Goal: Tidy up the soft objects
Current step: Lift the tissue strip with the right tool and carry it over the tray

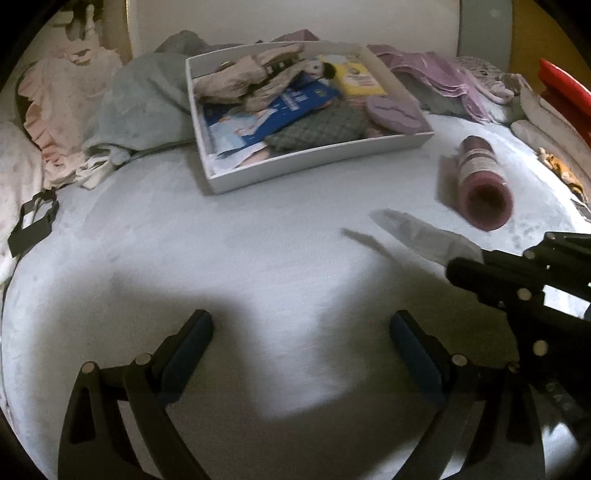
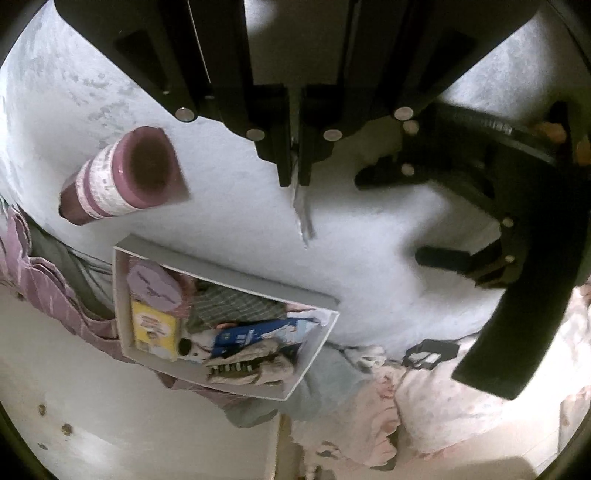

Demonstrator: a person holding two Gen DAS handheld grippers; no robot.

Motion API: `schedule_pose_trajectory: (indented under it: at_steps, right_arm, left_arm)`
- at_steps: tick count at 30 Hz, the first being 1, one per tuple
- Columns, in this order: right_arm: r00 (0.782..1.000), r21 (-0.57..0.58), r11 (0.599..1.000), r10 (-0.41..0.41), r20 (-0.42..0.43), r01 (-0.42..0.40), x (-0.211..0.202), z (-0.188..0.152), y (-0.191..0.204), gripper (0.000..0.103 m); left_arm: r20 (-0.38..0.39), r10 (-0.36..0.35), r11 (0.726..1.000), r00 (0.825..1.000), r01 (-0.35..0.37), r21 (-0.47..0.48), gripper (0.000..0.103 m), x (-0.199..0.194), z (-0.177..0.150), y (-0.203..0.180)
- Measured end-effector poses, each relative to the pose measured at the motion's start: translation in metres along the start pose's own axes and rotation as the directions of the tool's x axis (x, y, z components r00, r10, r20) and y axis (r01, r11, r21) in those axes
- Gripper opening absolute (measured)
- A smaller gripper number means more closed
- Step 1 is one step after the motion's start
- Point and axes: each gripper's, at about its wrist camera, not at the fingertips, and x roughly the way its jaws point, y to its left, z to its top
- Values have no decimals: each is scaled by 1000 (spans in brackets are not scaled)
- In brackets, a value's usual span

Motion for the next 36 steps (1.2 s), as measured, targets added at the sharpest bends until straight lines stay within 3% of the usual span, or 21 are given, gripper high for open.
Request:
schedule_pose_trajectory:
  at_steps: [10,16,20,25,28,36]
  right_arm:
    - [999,122,991,49,2,-49,-11,11,-35,5]
    - [987,285,945,161,20,-160,-21,25,-82,5]
    - [972,349,912,233,-10,-215,-14,24,-107,5]
    - [954,386,881,301,-7,-275,-10,29,-125,5]
    - [956,376,884,295,8,-276,-8,38,-135,5]
    - [956,415,866,294,24,-277,25,67,-148,5]
  left_arm:
    - [29,174,977,984,-169,-131,96,-16,37,-21]
    - [60,226,973,972,-223,-60,97,-20,56,-54]
    - [67,200,976,978,-193,-96,97,-14,62,-59]
    - [32,107,985,994,-101,-143,97,0,70,-57]
    - [42,68,984,997,-60,-168,97,4,75,-52]
    - [112,83,979,990,-60,-197,96,12,111,-44]
